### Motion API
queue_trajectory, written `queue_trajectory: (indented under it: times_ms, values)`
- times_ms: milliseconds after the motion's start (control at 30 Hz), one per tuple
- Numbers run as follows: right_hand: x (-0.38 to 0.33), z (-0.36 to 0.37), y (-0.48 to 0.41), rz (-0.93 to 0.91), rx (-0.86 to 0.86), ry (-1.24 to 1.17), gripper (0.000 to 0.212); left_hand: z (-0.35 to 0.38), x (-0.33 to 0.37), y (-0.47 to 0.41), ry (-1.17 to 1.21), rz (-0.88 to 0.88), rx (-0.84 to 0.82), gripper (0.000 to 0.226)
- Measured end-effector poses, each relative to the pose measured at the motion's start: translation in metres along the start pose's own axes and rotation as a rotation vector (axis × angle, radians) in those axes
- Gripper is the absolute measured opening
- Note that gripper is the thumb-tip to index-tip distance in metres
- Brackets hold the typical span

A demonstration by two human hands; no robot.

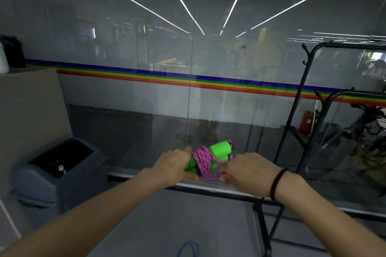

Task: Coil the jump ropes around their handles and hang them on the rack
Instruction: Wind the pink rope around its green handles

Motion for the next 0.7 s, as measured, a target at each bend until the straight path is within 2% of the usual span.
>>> queue_trajectory:
  times_ms: [100, 200, 267, 367, 433, 467, 500, 567, 600, 700]
  values:
    - [-0.003, -0.013, -0.009, -0.063, -0.040, -0.039, 0.027, 0.006, 0.021, 0.008, -0.164, 0.157, -0.082, 0.060]
    - [0.002, -0.034, -0.023, -0.104, 0.007, -0.154, 0.027, 0.009, 0.045, 0.016, -0.136, 0.325, -0.158, 0.051]
    - [0.011, -0.034, -0.031, -0.069, -0.009, -0.403, 0.027, 0.003, 0.060, 0.024, -0.009, 0.426, -0.183, 0.037]
    - [0.030, -0.009, -0.035, 0.066, -0.062, -0.915, 0.010, -0.019, 0.069, 0.028, 0.266, 0.460, -0.131, 0.029]
    - [0.037, -0.001, -0.022, 0.177, -0.042, -1.236, 0.018, -0.033, 0.068, 0.028, 0.535, 0.415, -0.091, 0.032]
    - [0.045, 0.002, -0.021, 0.202, 0.034, -1.286, 0.029, -0.039, 0.068, 0.027, 0.656, 0.377, -0.071, 0.035]
    - [0.055, 0.007, -0.019, 0.302, 0.122, -1.355, 0.034, -0.044, 0.066, 0.026, 0.761, 0.332, -0.044, 0.039]
    - [0.071, 0.019, -0.015, 0.546, 0.327, -1.541, 0.021, -0.051, 0.062, 0.023, 0.985, 0.225, 0.023, 0.039]
    - [0.060, 0.020, -0.011, 0.473, 0.354, -1.434, 0.016, -0.053, 0.057, 0.020, 1.097, 0.153, 0.069, 0.036]
    - [0.053, 0.015, -0.013, 0.440, 0.414, -1.242, 0.021, -0.043, 0.036, 0.012, 1.417, -0.169, 0.205, 0.017]
Point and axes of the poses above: each hand's wrist, its own y-axis away from the middle knuckle, its own z-axis out of the palm, x = y × z, the point moved 10 cm from there along -y, towards the middle knuckle, and after that the axes turned 13 degrees about x, right-handed, at the moved point
